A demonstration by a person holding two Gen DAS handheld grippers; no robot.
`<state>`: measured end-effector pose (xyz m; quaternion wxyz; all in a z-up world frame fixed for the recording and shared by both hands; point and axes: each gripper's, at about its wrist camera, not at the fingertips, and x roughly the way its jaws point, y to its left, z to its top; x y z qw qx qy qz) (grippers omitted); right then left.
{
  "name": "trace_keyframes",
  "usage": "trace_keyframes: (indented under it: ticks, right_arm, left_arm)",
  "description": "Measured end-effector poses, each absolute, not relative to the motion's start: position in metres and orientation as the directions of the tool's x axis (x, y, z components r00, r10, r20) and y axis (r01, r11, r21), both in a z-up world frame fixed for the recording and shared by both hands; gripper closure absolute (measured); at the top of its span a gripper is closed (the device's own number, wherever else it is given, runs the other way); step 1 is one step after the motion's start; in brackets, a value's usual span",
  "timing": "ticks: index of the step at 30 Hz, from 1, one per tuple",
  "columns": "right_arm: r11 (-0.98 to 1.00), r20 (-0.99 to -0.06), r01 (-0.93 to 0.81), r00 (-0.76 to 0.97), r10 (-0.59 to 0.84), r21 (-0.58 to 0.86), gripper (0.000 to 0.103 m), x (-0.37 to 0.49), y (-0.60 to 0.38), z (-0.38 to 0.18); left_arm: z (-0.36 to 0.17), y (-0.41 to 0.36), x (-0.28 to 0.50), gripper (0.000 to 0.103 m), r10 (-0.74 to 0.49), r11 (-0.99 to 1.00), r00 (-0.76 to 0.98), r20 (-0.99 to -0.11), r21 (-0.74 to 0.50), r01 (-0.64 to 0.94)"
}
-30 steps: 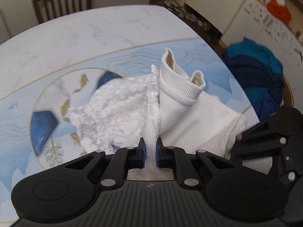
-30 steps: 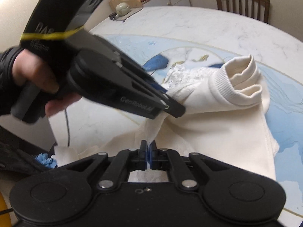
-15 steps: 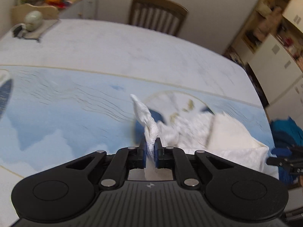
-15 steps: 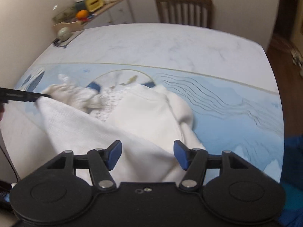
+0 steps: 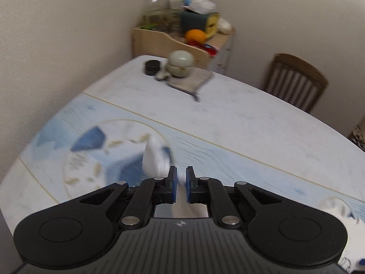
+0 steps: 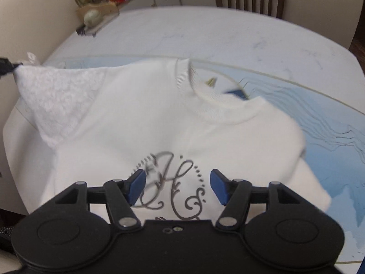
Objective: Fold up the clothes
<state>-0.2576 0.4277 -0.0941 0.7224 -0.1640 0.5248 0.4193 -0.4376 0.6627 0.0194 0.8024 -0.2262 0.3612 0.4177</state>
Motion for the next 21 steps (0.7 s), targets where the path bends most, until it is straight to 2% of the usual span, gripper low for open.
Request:
trace_keyframes:
  ticks: [3,5,10,11,14,15,16,21]
  right_arm:
    - [0.628,-0.929,-0.767,0.126,0.347,0.130,0.000,-0.266,0.452,-0.106]
    - [0.665,-0.938,-0.739,0.148,0.313,0.106,0.000,-0.271,0.465,-0.107]
    - [0.678,-0.934,-0.727,0.163,0.318,0.104,0.000,-0.284,0.518,-0.092]
    - [0.677,-0.932,-0.727,0.158,0.326,0.114,0.000,-0.287,0.530,-0.089]
    - [0.616,-0.922,-0.772,0.106,0.373,0.160,0.000,-0.305,0.577,-0.079]
    - [0.588,-0.918,-0.791,0.091,0.387,0.169,0.000,-0.312,0.596,-0.076]
    - [0.553,-0.912,-0.815,0.077,0.402,0.175,0.000,-0.323,0.615,-0.072]
    - [0.332,-0.896,-0.927,-0.009,0.443,0.173,0.000,-0.384,0.716,-0.062]
  left_arm:
    - [0.003,0.711,-0.445,0.097,0.496,0.521,0.352,-0.794,-0.053,-0.852]
    - [-0.014,0.729,-0.445,0.096,0.386,0.597,0.368,-0.846,-0.075,-0.799]
    - [-0.042,0.726,-0.444,0.094,0.242,0.746,0.338,-0.909,-0.049,-0.664]
    - [-0.044,0.725,-0.446,0.091,0.224,0.761,0.342,-0.912,-0.055,-0.646]
    - [-0.046,0.726,-0.456,0.064,0.176,0.798,0.351,-0.920,-0.076,-0.598]
    - [-0.046,0.728,-0.460,0.047,0.179,0.801,0.356,-0.917,-0.074,-0.594]
    - [-0.046,0.731,-0.465,0.043,0.182,0.804,0.361,-0.915,-0.072,-0.590]
    - [-0.055,0.744,-0.478,0.043,0.152,0.824,0.370,-0.917,-0.089,-0.559]
